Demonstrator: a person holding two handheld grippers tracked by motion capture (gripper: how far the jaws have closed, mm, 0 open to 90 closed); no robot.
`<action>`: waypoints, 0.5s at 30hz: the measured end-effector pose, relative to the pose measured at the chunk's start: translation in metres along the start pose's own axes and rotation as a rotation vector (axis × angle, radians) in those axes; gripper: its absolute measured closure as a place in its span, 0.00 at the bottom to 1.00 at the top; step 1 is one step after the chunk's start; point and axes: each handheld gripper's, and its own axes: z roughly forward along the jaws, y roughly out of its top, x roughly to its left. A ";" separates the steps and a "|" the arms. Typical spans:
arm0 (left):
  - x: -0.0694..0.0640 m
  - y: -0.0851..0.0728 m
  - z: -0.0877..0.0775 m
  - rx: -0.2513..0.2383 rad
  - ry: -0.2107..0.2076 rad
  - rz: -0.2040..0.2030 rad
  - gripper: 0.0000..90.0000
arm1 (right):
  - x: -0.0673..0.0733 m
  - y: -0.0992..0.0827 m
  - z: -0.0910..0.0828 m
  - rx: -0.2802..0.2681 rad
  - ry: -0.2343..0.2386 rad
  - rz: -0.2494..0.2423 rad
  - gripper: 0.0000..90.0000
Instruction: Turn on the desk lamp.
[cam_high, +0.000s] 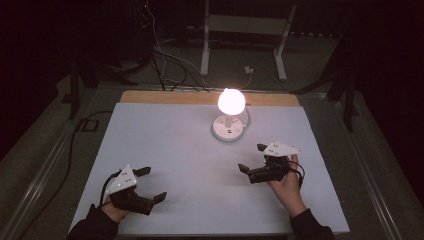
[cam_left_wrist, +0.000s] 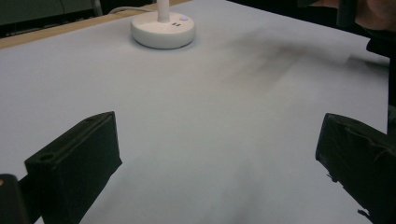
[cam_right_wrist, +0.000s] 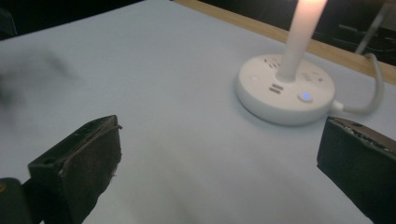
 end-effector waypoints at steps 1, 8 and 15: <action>0.000 0.000 0.000 -0.002 0.000 -0.001 0.00 | 0.000 0.000 0.000 0.000 0.000 0.000 0.00; 0.000 0.000 0.000 -0.001 0.001 -0.001 0.00 | -0.004 -0.017 -0.022 -0.004 -0.019 0.022 0.00; 0.000 0.000 0.000 -0.001 0.002 -0.001 0.00 | -0.007 -0.037 -0.041 0.001 -0.045 0.026 0.00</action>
